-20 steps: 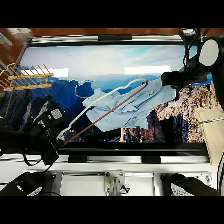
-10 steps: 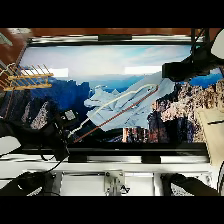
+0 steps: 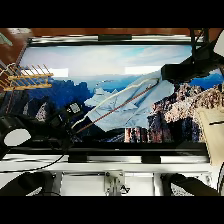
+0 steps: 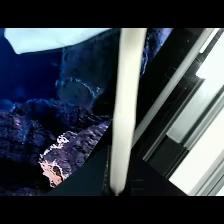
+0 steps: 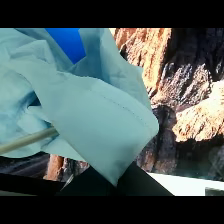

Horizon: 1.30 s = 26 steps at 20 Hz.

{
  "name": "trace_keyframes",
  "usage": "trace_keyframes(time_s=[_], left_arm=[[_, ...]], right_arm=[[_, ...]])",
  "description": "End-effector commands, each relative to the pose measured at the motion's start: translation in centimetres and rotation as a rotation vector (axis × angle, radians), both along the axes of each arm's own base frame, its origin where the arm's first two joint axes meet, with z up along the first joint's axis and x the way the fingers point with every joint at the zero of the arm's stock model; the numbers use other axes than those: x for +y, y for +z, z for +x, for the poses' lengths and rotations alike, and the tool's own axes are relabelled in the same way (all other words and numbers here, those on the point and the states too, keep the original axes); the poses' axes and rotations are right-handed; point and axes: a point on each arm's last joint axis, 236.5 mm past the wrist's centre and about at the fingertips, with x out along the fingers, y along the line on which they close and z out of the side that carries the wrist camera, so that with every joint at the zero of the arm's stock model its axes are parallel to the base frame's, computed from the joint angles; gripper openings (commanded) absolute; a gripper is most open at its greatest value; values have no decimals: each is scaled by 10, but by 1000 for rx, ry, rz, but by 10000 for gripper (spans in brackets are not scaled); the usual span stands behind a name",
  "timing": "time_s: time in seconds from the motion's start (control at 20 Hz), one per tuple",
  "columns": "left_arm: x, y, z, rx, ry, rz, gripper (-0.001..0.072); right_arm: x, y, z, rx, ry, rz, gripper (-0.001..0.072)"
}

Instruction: Fold the shirts.

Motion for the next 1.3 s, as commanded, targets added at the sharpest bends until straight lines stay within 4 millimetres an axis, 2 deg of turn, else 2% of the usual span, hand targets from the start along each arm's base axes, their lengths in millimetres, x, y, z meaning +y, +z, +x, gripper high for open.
trace_keyframes(time_s=[0.0, 0.1, 0.2, 0.35, 0.6, 0.75, 0.95, 1.15, 1.25], left_arm=[[11, 0, -13, 37, -26, 37, 45], [8, -4, -20, 67, -32, 23, 45], [13, -10, -15, 57, -25, 48, 45], [4, -20, -10, 71, -33, 49, 45], [-10, -47, 2, 104, -54, 80, 45], [-30, -58, 14, 121, -14, 23, 45], [-64, -61, 31, 139, 93, -126, 46], [-77, -57, 43, 139, 175, -204, 46], [-87, -50, 52, 122, 200, -267, 45]], right_arm=[[-6, 0, 0, -3, -1, -27, 78], [-5, 1, 1, -6, 1, -24, 78], [-4, 1, 1, -7, 4, -24, 78], [5, 3, 3, -19, 28, 6, 78], [33, 8, -2, -22, 125, 95, 78], [59, 31, -8, -65, 214, 184, 78], [98, 54, -23, -69, 309, 346, 78], [101, 53, -29, -39, 303, 367, 78], [111, 53, -34, -32, 325, 373, 78]])
